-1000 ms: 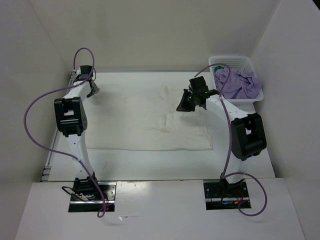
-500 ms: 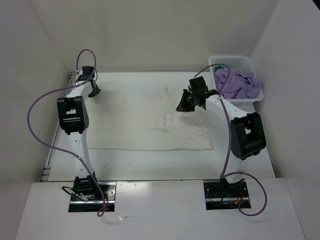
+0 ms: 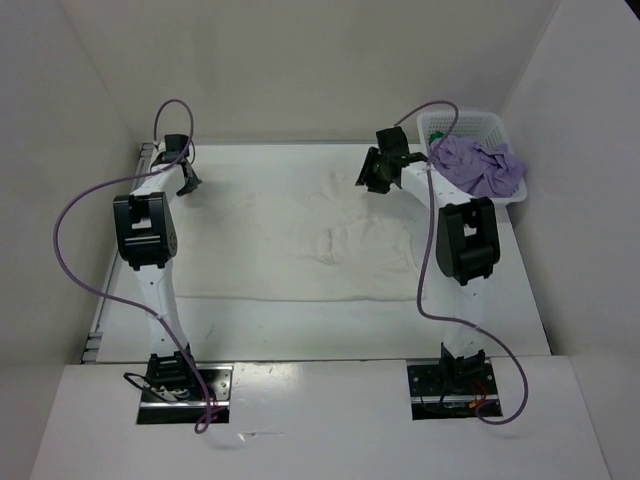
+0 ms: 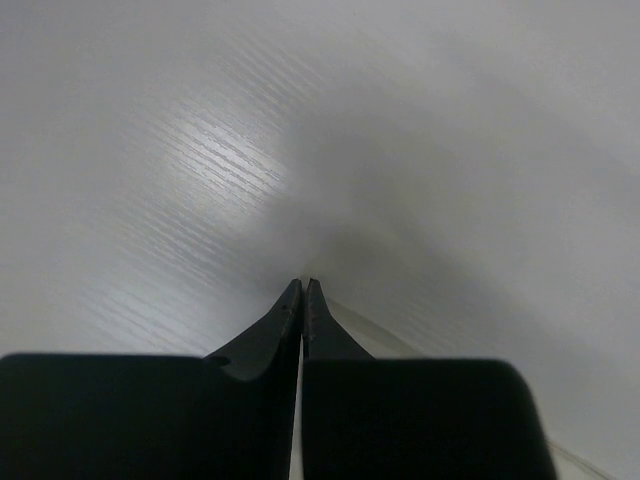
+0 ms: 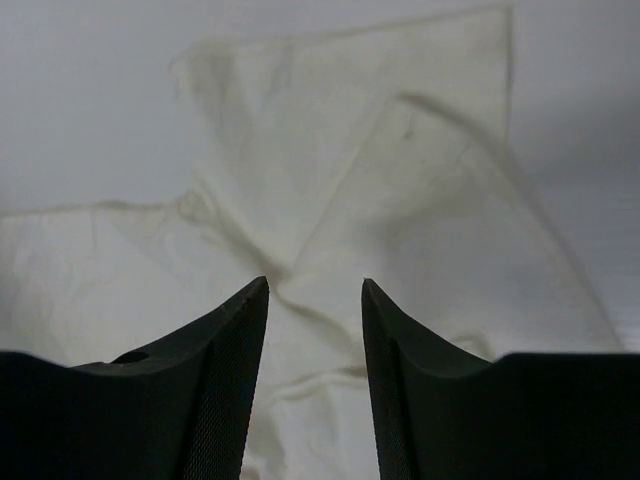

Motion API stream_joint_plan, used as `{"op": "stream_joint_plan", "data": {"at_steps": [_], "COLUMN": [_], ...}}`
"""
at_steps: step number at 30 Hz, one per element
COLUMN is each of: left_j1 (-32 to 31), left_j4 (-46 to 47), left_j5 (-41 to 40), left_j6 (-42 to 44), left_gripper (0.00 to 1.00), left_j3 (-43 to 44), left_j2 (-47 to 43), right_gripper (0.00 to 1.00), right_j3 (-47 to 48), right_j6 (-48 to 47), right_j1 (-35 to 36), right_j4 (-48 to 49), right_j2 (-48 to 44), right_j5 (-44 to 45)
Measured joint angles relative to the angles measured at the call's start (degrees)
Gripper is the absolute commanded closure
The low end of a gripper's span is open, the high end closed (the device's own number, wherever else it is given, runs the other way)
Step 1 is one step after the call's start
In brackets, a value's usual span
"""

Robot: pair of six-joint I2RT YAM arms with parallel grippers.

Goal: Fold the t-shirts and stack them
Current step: Grap the side of the flattened tshirt furthest away from the robot with both arms

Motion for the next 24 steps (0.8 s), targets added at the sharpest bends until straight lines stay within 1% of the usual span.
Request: {"op": "stream_joint_plan", "data": {"at_steps": [2, 4, 7, 11, 16, 17, 19, 24], "left_j1": [0.0, 0.0, 0.0, 0.0, 0.0, 0.0, 0.0, 0.0], "left_j4": [0.98, 1.51, 2.25, 2.36, 2.75, 2.8, 2.97, 3.45], "left_j5": [0.15, 0.42, 0.83, 1.51, 2.29, 2.38, 2.69, 3.1], "left_j6": [-0.02, -0.04, -0.17, -1.05, -1.62, -1.62, -1.64, -2.03], "left_gripper": [1.0, 1.0, 1.0, 1.0, 1.0, 1.0, 1.0, 1.0], "left_j3": [-1.14, -2.6, -4.94, -6.88, -7.69, -7.72, -7.72, -7.85], "left_j2": [-0.55, -1.46, -2.86, -4.17, -4.68, -4.68, -4.68, -4.68], "right_gripper": [0.52, 0.48, 0.47, 0.46, 0.54, 0.54, 0.58, 0.61], "right_j3": [5.01, 11.15, 20.11, 31.19, 41.72, 43.36, 47.8, 56.74], "right_j6": [0.02, 0.13, 0.24, 0.02, -0.39, -0.46, -0.44, -0.44], "right_j1": [-0.79, -1.77, -2.73, -3.41, -3.37, -3.37, -3.34, -3.34], "right_j4": [-0.44, -1.07, -2.4, -6.38, -11.61, -12.52, -14.82, -19.19], "right_j2": [4.44, 9.4, 16.24, 24.39, 32.0, 33.18, 36.02, 40.83], "right_j5": [3.1, 6.1, 10.21, 15.39, 19.04, 19.32, 20.06, 21.22]}}
